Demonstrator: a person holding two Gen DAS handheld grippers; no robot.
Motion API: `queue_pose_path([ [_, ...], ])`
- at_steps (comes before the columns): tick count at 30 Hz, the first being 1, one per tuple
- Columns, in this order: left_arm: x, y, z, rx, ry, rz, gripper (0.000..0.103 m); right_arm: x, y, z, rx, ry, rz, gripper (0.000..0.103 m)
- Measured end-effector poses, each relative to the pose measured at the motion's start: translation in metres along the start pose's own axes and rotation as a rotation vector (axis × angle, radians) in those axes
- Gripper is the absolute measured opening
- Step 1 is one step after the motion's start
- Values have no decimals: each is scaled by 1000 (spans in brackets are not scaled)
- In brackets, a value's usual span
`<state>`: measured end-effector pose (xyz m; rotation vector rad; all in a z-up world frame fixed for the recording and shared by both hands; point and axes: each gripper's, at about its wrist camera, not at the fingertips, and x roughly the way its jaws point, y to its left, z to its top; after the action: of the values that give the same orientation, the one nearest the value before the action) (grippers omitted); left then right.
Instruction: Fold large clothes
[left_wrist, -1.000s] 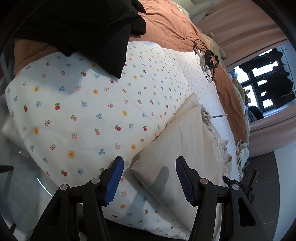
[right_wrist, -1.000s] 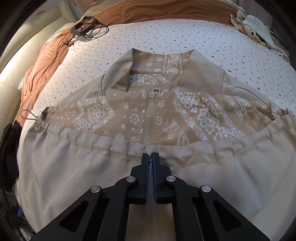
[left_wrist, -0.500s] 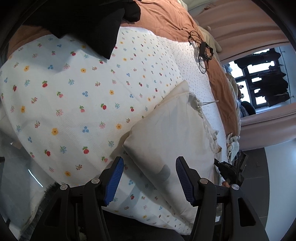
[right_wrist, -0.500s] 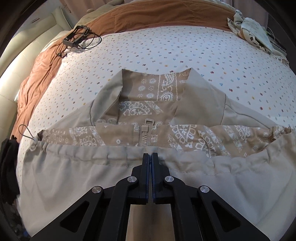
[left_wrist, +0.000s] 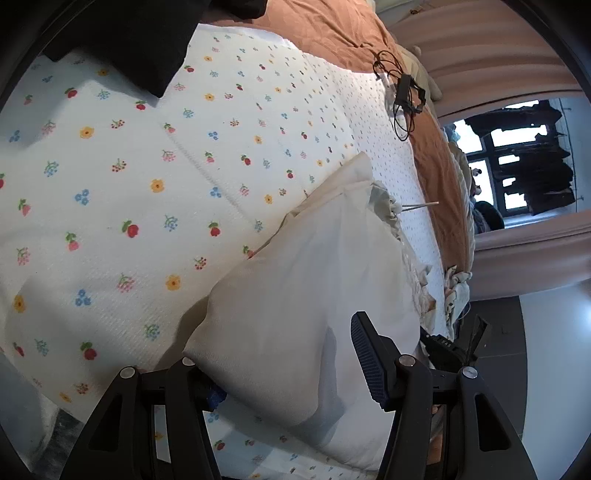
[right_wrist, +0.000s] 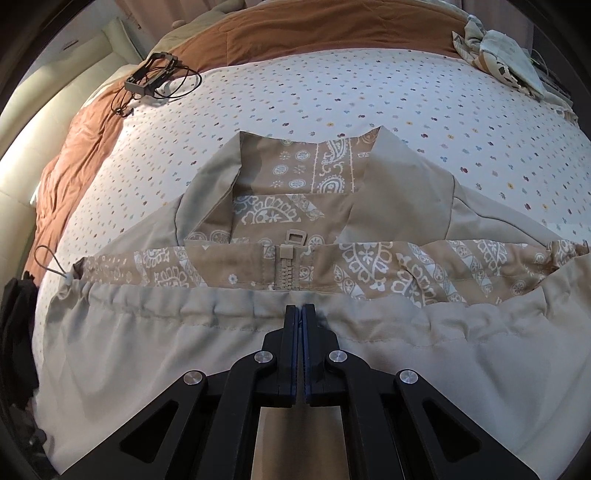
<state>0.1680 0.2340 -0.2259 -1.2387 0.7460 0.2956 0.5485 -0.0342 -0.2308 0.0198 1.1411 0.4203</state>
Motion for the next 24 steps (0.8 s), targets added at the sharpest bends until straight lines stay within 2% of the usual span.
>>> queue_pose_path([
  [3, 8, -3, -1, 18, -4, -10, 59, 1, -1, 1, 8, 7, 6, 2],
  [4, 13, -4, -1, 26, 1, -3, 56, 1, -1, 1, 7, 9, 4, 2],
  [6, 17, -6, 0, 29, 4, 26, 26, 2, 1, 2, 3, 13, -6, 2],
  [9, 21, -4, 0, 9, 8, 24, 12, 0, 3, 5, 13, 18, -19, 2],
  [11, 19, -5, -2, 14, -3, 17, 8, -7, 5, 7, 24, 26, -39, 6],
  [12, 17, -6, -3, 15, -10, 13, 7, -11, 6, 7, 26, 23, -46, 14],
  [13, 16, -6, -3, 10, -15, 11, 7, -18, 7, 7, 26, 13, -50, 29],
  [15, 12, -6, -4, 2, -24, 8, 6, -37, 10, 5, 14, -28, -45, 49],
  [18, 3, -10, -6, 10, -38, -2, 5, -68, 12, -3, -12, -78, -38, 50],
  [24, -19, -24, -10, 55, -70, -26, 4, -118, 15, -38, -15, -108, 49, 50],
])
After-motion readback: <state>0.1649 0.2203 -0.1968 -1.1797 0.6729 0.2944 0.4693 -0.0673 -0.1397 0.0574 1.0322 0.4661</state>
